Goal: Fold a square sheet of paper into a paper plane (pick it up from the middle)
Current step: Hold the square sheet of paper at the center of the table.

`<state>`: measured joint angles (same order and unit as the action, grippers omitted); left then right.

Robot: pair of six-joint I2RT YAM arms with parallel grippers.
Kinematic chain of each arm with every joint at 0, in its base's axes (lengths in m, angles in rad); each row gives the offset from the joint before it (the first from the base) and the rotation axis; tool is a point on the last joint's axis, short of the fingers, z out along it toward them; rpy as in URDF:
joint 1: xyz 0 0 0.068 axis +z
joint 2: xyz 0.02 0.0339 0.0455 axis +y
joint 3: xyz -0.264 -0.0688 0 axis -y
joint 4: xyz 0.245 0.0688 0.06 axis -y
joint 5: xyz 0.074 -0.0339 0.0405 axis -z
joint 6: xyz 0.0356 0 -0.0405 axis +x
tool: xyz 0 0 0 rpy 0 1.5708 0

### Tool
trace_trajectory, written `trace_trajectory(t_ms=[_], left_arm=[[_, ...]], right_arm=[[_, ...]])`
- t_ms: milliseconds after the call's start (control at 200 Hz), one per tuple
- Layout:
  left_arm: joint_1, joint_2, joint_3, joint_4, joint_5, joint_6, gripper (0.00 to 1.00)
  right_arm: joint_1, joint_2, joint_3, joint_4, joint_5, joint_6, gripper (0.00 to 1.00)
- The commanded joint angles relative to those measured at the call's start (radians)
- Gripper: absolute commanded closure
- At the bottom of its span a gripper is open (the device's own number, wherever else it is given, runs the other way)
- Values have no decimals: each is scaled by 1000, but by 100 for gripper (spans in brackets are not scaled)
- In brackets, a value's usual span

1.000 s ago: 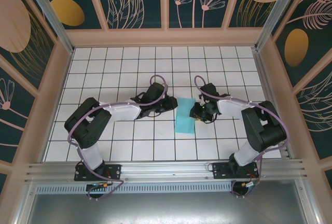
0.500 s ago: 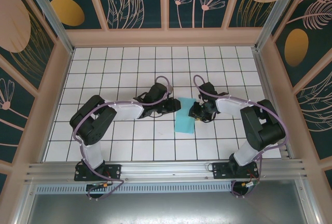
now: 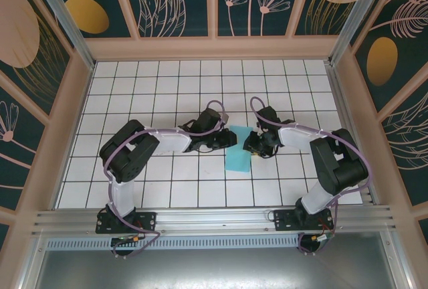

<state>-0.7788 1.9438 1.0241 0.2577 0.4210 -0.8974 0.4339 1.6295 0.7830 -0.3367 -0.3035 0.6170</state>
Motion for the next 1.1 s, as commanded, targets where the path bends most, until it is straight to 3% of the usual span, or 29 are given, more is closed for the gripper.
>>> trace_trajectory(t_ms=[0, 350, 741, 941, 1096], left_arm=[[-5, 25, 30, -10, 22, 17, 78], [-7, 59, 22, -32, 23, 12, 82], [-7, 89, -8, -132, -50, 14, 86], [-7, 101, -26, -182, -91, 23, 90], [-7, 110, -39, -190, -112, 22, 93]], right_arm=[[16, 110, -79, 31, 127, 21, 68], [17, 112, -85, 34, 126, 18, 68], [21, 90, -79, 24, 121, 15, 68], [21, -80, -19, -46, 105, 3, 64], [44, -240, -15, -37, 17, -3, 62]])
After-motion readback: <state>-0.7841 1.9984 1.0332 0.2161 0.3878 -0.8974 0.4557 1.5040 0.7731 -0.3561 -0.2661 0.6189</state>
